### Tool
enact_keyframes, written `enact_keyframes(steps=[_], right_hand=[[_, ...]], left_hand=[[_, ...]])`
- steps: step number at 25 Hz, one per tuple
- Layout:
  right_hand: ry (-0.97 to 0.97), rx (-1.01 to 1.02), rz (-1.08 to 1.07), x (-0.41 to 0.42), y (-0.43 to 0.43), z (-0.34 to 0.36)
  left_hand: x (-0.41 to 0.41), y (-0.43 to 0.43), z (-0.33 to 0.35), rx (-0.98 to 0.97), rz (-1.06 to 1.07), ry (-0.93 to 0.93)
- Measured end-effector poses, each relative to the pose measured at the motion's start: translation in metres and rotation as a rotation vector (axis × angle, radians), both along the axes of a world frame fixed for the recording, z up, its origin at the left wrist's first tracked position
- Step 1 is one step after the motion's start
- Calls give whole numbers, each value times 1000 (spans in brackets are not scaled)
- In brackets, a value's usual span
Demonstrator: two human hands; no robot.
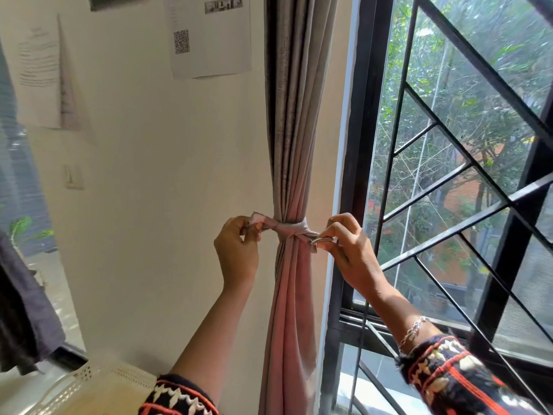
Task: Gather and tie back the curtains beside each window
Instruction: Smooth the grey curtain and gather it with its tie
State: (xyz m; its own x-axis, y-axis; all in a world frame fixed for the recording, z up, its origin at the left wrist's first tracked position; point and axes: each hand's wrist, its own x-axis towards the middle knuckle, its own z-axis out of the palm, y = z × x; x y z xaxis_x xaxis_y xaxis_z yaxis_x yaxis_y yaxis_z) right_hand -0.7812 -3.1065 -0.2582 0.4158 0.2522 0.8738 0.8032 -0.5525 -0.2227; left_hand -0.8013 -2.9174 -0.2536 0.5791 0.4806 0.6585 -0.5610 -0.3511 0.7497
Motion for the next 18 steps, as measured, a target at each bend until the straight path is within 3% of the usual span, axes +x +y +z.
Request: enact_keyframes(steps=[2, 9, 18], right_hand=[[62, 134, 15, -1, 7, -11], [260, 450, 87, -19, 37, -55], [218, 353, -54, -43, 32, -66]], left_hand=[[-2, -7, -7, -3, -35, -16], [-12, -32, -39, 292, 109, -94], [-24, -45, -58, 222, -67, -34]])
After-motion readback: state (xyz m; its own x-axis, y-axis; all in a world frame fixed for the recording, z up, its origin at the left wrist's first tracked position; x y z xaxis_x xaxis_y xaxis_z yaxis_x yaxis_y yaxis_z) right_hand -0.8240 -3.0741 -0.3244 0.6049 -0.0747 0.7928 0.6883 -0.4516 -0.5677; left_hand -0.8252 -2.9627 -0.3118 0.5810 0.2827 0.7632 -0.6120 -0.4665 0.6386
